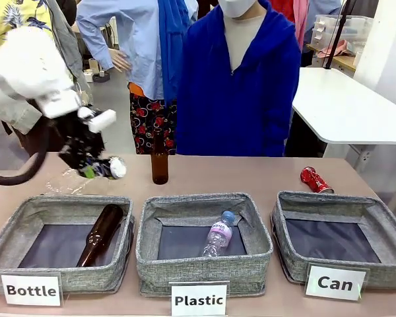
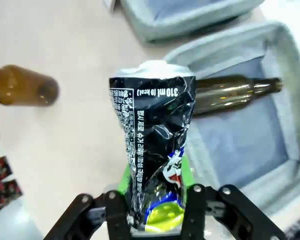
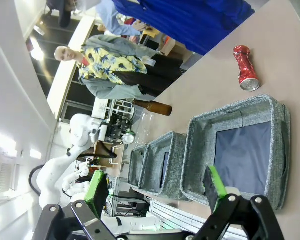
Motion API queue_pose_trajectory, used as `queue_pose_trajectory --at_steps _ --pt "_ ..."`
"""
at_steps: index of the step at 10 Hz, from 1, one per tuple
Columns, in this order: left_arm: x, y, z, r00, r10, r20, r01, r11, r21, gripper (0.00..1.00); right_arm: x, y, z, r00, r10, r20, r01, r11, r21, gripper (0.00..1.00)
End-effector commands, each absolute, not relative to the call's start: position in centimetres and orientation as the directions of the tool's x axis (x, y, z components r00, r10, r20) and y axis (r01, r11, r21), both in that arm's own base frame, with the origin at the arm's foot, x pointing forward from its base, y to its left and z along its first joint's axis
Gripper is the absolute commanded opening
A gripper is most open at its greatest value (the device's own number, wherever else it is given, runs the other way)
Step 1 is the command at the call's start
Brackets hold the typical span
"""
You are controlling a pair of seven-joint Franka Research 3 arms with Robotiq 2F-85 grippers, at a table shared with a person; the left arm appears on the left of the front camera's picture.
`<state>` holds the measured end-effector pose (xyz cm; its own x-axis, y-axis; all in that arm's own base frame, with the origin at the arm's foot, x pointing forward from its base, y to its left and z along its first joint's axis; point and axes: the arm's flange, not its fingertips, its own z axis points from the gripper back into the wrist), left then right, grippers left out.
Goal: Sort the can waste into the basket.
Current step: Pick up the can waste from the table and place it in the right Fabric basket.
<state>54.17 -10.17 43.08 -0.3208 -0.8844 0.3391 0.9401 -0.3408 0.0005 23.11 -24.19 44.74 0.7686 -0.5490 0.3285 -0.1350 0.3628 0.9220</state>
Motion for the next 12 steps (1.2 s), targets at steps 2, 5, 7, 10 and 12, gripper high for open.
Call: queue_pose_trajectory --at_steps 2,5,7,10,12 --pt "45.1 -6.2 45.4 -0.322 -0.893 0.314 0.943 -0.33 0.028 0.0 23.3 -24.3 44.9 0.753 -0.554 0.355 -0.169 0.359 0.918 1.0" --pt "45.5 -5.4 46.2 -0.294 -0.897 0.33 0.952 -0.304 0.022 0.0 23.3 -24.3 44.9 0.753 -0.554 0.355 -0.169 0.359 0.918 1.0" --pt "45.5 -5.4 46.2 -0.294 -0.897 0.33 0.952 -0.304 0.022 0.0 23.3 -24.3 44.9 0.753 -0.554 0.355 -0.169 0.359 0.918 1.0" --pt "43.3 -7.8 45.7 -0.301 -0.785 0.541 0.94 -0.34 0.029 0.41 23.3 -24.3 44.9 0.753 -0.554 0.355 -0.169 0.359 0.918 1.0" --pt "39.6 -16.3 47.8 -0.363 -0.71 0.604 0.885 -0.466 -0.016 0.41 21.0 -26.0 48.6 0.737 -0.509 0.445 -0.196 0.469 0.861 1.0"
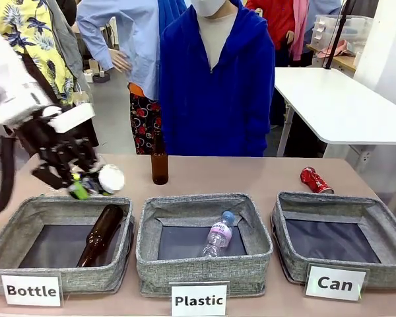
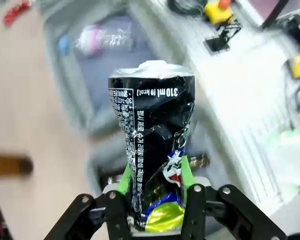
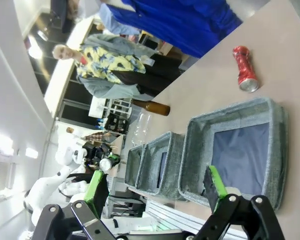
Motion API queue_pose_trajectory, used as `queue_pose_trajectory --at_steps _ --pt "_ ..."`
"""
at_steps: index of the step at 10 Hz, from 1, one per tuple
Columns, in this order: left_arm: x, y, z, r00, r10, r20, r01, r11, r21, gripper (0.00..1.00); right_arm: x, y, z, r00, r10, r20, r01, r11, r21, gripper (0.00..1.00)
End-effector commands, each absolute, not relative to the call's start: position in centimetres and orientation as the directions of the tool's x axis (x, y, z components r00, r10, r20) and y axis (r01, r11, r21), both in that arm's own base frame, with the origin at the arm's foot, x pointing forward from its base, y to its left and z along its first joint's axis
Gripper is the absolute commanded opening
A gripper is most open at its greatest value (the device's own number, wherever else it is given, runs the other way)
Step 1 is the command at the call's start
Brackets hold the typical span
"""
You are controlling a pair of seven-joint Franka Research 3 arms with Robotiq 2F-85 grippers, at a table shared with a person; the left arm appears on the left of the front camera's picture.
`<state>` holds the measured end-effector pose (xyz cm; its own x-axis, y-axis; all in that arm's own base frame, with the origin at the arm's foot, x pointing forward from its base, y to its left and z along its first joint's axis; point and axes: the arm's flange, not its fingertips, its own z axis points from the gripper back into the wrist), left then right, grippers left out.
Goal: Sort the can waste into the basket.
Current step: Pick up the can waste from the table and place it in the right Fabric basket.
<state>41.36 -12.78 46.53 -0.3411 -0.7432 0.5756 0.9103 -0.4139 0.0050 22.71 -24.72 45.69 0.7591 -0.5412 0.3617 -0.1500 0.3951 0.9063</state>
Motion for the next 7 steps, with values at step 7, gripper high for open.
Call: queue_pose_trajectory --at_steps 7 --pt "36.2 -53.3 50.5 -0.276 -0.72 0.637 0.935 -0.353 0.006 0.41 8.6 -38.9 56.0 0.575 -0.184 0.797 -0.419 0.771 0.48 1.0"
